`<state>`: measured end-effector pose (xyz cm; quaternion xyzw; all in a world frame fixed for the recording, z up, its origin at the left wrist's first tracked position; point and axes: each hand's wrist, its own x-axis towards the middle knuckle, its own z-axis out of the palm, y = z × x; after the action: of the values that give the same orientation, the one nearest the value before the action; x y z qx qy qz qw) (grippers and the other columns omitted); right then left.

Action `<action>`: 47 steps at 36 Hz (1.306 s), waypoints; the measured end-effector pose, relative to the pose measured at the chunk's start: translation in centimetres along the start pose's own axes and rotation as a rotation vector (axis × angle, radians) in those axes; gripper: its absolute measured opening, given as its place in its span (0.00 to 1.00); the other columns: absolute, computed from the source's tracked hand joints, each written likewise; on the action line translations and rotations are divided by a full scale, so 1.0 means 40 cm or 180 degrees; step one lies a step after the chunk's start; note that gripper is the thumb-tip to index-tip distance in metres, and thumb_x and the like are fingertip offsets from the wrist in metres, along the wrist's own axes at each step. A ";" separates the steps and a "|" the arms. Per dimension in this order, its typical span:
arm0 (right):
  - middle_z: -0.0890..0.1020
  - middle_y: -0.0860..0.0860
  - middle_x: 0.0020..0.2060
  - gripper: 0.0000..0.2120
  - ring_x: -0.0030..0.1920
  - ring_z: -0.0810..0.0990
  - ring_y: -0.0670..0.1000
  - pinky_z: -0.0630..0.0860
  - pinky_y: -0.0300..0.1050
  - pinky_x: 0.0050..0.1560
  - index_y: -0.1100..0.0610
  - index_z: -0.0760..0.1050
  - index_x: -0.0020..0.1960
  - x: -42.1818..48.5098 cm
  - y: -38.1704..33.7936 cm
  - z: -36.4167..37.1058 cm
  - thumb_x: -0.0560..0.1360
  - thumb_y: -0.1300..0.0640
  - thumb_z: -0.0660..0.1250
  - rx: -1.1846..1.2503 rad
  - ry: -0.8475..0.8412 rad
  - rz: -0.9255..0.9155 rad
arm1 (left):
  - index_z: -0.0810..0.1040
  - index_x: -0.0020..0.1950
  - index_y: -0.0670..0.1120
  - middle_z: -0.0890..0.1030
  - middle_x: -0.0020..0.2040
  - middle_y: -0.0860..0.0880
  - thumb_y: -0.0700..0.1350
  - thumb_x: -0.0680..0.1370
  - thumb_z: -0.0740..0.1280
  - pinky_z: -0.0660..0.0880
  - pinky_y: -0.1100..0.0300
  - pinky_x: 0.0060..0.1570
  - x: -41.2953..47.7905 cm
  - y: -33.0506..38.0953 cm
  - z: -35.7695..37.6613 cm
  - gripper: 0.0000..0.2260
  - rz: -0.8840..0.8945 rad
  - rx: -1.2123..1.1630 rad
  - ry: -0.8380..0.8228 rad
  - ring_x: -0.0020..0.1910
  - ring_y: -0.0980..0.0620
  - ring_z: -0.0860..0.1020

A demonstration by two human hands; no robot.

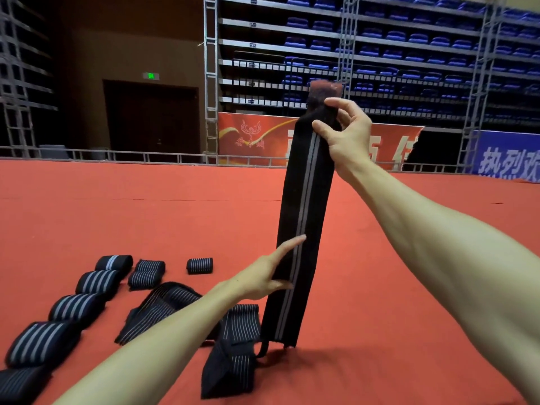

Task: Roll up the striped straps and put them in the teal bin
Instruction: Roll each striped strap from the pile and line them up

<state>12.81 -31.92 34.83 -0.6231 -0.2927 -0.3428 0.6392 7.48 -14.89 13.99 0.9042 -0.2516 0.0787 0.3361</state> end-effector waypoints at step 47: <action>0.80 0.46 0.50 0.17 0.50 0.76 0.35 0.69 0.23 0.52 0.57 0.79 0.55 -0.274 0.389 -0.078 0.69 0.69 0.75 -0.0472 -0.0077 0.0523 | 0.69 0.63 0.50 0.78 0.58 0.47 0.41 0.77 0.69 0.71 0.57 0.60 -0.022 -0.167 0.382 0.16 -0.0984 -0.0039 0.0134 0.57 0.47 0.76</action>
<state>18.62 -34.40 16.63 -0.6946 -0.2221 -0.3025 0.6137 9.70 -20.09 -1.72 0.9282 -0.1028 0.0435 0.3549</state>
